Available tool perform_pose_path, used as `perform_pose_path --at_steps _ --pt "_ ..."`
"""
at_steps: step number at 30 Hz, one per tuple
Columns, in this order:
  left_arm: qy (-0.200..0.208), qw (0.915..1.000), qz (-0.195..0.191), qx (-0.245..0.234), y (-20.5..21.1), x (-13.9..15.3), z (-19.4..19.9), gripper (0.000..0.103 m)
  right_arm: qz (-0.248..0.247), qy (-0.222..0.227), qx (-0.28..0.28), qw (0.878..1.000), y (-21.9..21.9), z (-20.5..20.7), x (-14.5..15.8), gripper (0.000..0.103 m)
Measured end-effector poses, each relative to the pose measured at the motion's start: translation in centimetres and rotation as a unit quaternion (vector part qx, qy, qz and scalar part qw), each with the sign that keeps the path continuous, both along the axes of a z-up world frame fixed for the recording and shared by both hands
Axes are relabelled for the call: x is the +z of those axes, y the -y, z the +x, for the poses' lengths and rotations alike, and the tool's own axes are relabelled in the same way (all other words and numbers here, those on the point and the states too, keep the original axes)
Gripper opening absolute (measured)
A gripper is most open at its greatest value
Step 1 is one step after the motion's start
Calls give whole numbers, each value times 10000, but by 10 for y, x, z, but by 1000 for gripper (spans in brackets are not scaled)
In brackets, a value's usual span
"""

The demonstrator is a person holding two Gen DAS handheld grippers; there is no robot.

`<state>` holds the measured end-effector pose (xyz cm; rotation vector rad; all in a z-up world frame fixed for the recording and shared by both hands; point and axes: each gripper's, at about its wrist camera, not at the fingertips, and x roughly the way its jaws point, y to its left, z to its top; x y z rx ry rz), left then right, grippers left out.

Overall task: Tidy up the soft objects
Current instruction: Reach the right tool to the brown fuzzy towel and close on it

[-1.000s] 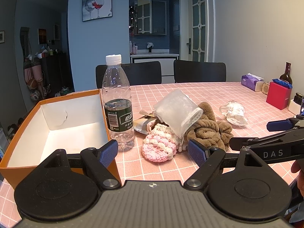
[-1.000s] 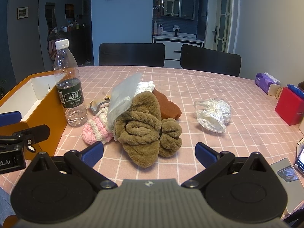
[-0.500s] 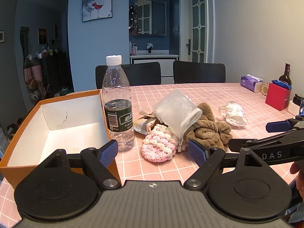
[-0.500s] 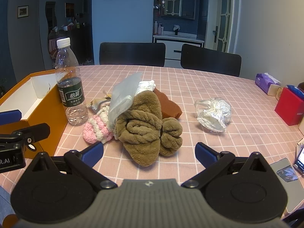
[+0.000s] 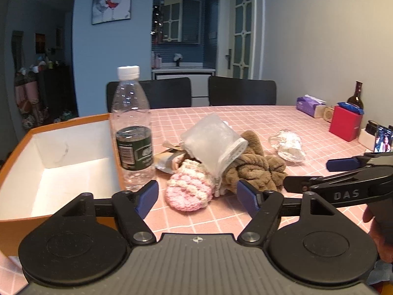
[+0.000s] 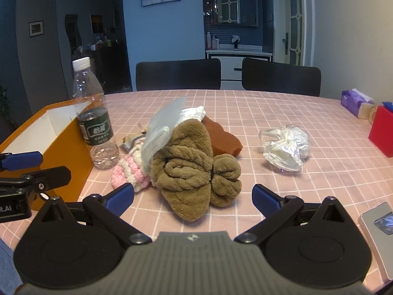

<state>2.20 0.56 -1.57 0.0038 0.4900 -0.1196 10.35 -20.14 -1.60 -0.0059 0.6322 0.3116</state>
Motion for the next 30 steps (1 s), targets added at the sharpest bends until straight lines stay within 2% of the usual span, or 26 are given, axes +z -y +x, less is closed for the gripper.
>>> perform_pose_path --at_steps 2,6,8,9,14,20,26,30 --pt "-28 9998 -123 -147 1 1 7 77 -103 -25 50 9999 -1 8 -5 94" --pt "-28 9988 -234 -437 10 3 25 78 -294 -151 182 9993 -4 27 -19 94" --pt "-82 9983 -230 -521 17 2 37 82 -376 -224 260 9987 -6 39 -25 94" --pt "-99 9980 -230 -577 20 2 43 86 -418 -249 297 9984 -8 45 -28 94" --pt "-266 9973 -160 -672 36 -2 77 87 -565 -260 629 9961 -19 65 -37 100" --pt "-579 9960 -62 -677 47 -13 108 87 -814 -153 901 9925 -36 80 -41 100" --pt "-694 9962 2 -530 48 -19 125 77 -667 -387 840 9935 -38 101 -48 100" --pt "-674 9966 -30 -465 44 -21 130 62 -586 -494 811 9938 -38 109 -52 98"
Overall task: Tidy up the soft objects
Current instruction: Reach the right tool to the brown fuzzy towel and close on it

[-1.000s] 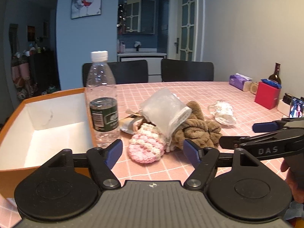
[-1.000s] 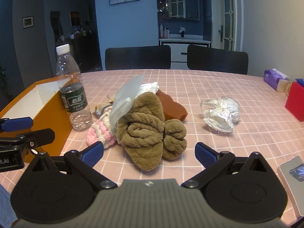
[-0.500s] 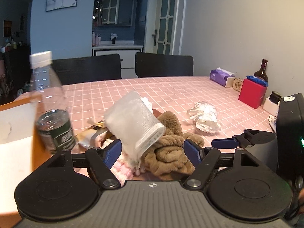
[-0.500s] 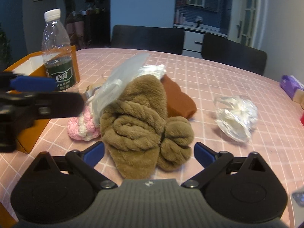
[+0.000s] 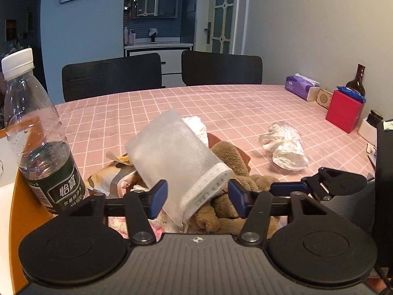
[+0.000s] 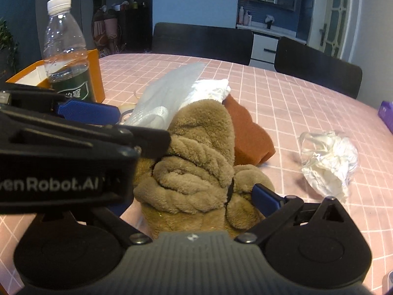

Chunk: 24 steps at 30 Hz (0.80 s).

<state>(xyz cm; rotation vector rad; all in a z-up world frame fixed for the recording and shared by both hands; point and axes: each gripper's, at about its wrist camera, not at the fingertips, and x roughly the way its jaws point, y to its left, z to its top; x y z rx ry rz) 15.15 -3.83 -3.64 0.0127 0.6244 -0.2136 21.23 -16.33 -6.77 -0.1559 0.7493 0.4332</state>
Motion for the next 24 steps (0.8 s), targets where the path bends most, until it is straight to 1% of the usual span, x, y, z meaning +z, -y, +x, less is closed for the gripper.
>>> perform_pose_path --at_steps 1,2,4,5,6,7,8,9,10,11,12,13,15,17,21,22,23,24 --pt "-2 10000 -39 14 -1 0 0 57 -11 -38 -23 10000 0 1 -2 93" --pt "-10 10000 -61 29 -2 -1 1 54 -12 -63 -47 10000 0 3 -3 92" --pt "-4 10000 -74 65 -3 -2 3 45 23 -74 -52 10000 1 3 -5 91" --pt "-6 9999 -72 83 -4 -2 3 44 15 -64 -56 10000 1 3 -5 89" --pt "-6 9999 -67 93 -5 -3 4 39 14 -54 -58 10000 1 2 -5 88" --pt "-10 9999 -70 103 -6 -3 5 33 22 -53 -59 10000 1 2 -5 86" --pt "-22 9999 -76 113 -6 -4 6 30 27 -49 -66 10000 1 1 -5 84" --pt "-26 9999 -87 119 -7 -4 6 24 33 -40 -71 10000 2 1 -5 83" --pt "-14 9999 -96 124 -7 -4 6 16 43 -37 -72 10000 2 0 -5 81" --pt "-5 9999 -79 127 -7 -4 6 12 51 -32 -76 10000 3 -1 -5 79" --pt "5 9999 -52 133 -7 -4 6 5 54 -29 -77 10000 3 -1 -4 78" --pt "22 9999 -57 131 -7 -5 5 3 44 -20 -70 10000 3 -1 -4 75" --pt "64 9999 -59 127 -8 -4 4 1 1 13 -50 10000 3 -5 -3 70" --pt "125 9998 -48 140 -8 -3 2 1 2 28 -54 10000 4 -8 -1 63" --pt "261 9995 8 201 -9 1 -5 1 116 73 -125 9998 9 -10 3 50" --pt "291 9993 16 212 -10 2 -7 1 128 93 -134 9998 10 -11 6 45" --pt "317 9992 20 221 -11 3 -9 1 139 134 -129 9997 11 -13 8 32" --pt "342 9992 20 228 -11 4 -11 0 173 161 -94 9997 11 -15 11 22"
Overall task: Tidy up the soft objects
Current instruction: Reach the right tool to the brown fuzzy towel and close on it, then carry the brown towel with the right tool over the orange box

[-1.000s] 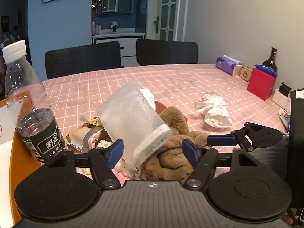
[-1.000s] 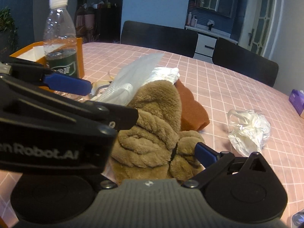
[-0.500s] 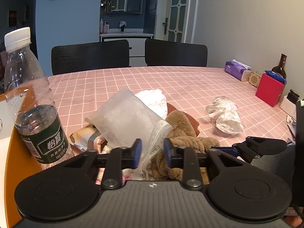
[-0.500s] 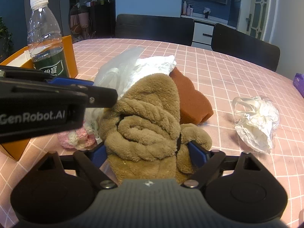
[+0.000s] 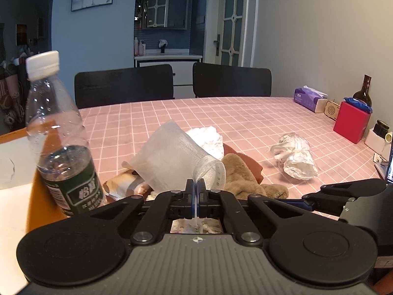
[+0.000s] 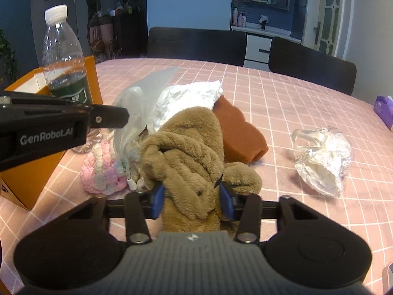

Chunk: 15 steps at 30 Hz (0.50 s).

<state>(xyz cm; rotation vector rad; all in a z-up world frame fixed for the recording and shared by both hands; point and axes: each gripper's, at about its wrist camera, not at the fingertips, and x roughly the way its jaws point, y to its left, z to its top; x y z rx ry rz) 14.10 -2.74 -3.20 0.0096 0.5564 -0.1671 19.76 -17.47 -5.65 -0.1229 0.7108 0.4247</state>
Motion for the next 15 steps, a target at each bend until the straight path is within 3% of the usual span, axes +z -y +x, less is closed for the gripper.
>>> perform_pose_path --at_steps 8,15 --pt "198 9998 -13 20 -4 11 -17 0 175 32 -118 9998 9 -9 13 19" --pt "441 9990 -71 -18 -5 21 -38 0 358 415 -49 9985 19 -34 41 18"
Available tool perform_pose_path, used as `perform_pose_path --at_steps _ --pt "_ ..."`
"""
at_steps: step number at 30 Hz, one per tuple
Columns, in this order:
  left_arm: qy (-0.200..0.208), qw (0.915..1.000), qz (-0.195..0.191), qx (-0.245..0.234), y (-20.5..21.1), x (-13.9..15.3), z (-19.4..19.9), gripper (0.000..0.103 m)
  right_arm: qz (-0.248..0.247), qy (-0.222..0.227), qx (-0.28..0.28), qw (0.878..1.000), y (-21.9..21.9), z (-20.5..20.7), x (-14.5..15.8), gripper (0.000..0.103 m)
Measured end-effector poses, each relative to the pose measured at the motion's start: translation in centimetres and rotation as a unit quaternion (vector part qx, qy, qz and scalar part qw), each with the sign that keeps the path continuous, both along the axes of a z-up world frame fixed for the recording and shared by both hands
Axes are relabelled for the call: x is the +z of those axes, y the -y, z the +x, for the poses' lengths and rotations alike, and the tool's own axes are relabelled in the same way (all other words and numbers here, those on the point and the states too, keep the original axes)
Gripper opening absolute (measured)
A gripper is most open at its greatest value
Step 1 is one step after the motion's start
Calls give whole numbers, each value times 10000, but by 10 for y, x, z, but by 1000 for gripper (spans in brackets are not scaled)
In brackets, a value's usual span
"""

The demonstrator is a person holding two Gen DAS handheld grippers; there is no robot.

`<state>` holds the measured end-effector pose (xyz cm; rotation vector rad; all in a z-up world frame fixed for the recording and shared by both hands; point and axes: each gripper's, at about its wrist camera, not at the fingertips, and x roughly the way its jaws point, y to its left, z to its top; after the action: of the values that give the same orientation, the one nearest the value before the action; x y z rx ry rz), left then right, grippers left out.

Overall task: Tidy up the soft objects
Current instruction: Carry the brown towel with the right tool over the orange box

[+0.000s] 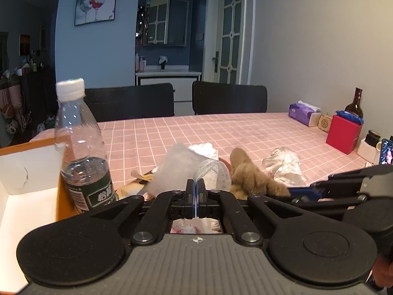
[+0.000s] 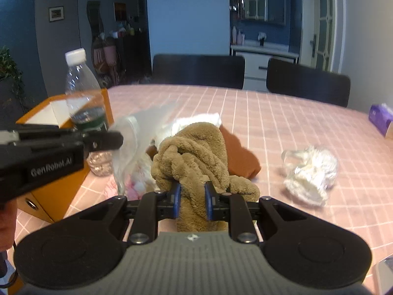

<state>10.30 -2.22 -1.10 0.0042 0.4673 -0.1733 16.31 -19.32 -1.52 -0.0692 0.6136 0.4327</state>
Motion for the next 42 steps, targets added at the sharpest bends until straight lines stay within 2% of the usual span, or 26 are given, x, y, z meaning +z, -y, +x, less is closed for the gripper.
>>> perform_pose_path --at_steps 9,18,28,33,39,42 --pt "549 9985 -27 0 -12 27 -38 0 -53 417 108 9991 -2 -30 34 18" --pt "1143 9934 15 128 -33 65 -78 0 36 817 408 9958 -6 -61 71 18" --pt "1690 9843 320 401 -60 101 -114 0 480 913 1260 9866 -34 -77 111 18" --pt "1573 9845 518 581 -78 110 -119 0 635 830 1871 9768 -69 -75 123 18" --pt "1124 9857 779 984 -107 108 -109 0 719 413 2449 9660 -124 -59 125 18" --pt "849 9872 786 1102 -125 102 -98 0 562 280 2621 9630 -155 -48 122 18"
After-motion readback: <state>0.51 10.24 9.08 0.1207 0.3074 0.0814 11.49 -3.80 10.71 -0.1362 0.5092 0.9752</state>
